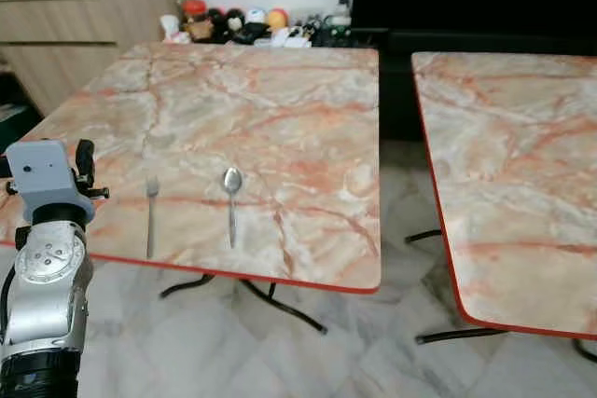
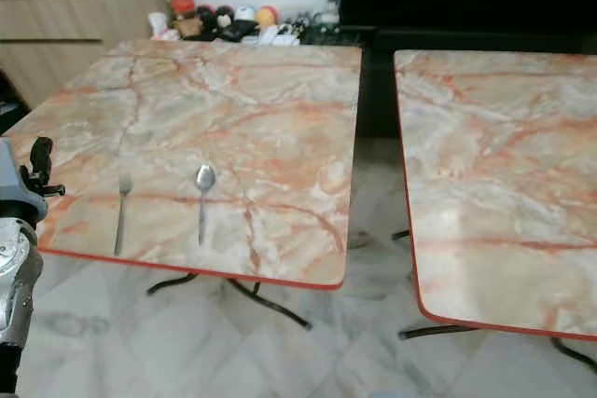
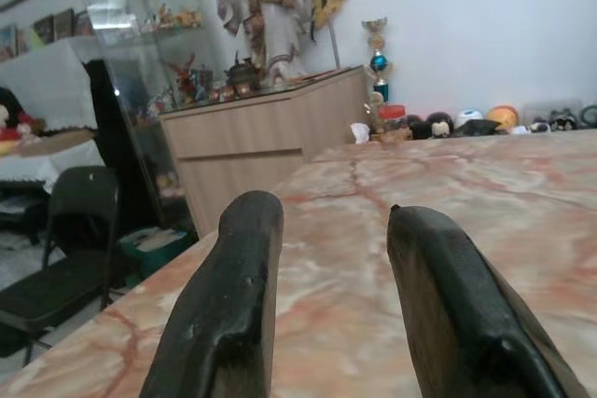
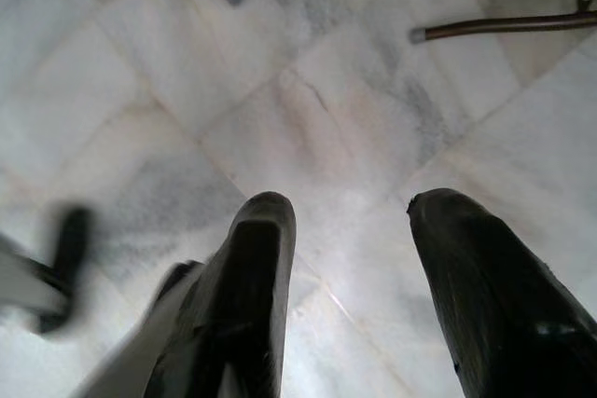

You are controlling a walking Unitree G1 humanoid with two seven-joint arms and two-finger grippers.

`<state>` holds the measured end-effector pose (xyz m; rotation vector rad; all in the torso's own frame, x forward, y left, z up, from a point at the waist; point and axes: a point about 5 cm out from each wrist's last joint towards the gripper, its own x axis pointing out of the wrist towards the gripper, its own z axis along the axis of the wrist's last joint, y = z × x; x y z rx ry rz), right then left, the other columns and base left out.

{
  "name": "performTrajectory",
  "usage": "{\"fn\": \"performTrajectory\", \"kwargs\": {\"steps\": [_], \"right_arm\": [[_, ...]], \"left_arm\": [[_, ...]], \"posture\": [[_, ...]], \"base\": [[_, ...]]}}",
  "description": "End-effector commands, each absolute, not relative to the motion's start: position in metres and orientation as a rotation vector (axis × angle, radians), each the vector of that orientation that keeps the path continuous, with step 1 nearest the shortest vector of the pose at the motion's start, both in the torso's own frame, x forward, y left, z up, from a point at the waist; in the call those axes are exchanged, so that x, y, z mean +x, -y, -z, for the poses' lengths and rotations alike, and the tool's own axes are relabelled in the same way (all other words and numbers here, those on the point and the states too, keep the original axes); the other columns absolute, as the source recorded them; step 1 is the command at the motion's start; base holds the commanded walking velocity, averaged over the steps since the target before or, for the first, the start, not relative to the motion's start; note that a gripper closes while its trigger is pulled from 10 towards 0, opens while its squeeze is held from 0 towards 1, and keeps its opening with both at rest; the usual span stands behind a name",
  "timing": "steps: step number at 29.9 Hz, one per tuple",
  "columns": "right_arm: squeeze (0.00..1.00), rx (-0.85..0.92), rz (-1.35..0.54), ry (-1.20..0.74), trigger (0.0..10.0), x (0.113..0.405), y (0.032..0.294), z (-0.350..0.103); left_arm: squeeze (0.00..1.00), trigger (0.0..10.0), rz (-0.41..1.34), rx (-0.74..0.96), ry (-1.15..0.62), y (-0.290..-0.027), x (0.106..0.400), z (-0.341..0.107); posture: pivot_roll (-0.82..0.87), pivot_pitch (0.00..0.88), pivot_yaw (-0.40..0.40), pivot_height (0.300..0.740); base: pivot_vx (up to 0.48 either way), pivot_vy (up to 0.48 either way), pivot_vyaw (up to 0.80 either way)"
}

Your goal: Setting the table

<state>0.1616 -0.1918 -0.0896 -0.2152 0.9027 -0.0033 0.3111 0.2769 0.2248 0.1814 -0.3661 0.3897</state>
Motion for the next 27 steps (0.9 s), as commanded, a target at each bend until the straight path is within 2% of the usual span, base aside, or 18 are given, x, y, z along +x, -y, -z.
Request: {"fn": "performTrajectory", "kwargs": {"steps": [1,20,27], "right_arm": [[0.00,-0.193,-0.016,-0.909,10.0,0.1617,0.1820,0.0911],[0.00,-0.165,0.007,-0.944,10.0,0.1542,0.1854,0.0943],[0.00,-0.164,0.010,-0.950,10.0,0.1526,0.1872,0.0948]], "left_arm": [[0.00,10.0,-0.434,0.206,0.361,-0.2873,0.3057,-0.2261],[0.00,10.0,-0.451,0.193,0.374,-0.2898,0.3057,-0.2301],[0.00,10.0,-0.419,0.198,0.375,-0.2861,0.3068,-0.2285]], "posture": [[0.04,0.119,0.029,0.740],[0.04,0.116,0.032,0.740],[0.04,0.114,0.031,0.740]], "base": [[0.000,0.480,0.52],[0.000,0.471,0.00],[0.000,0.000,0.00]]}}
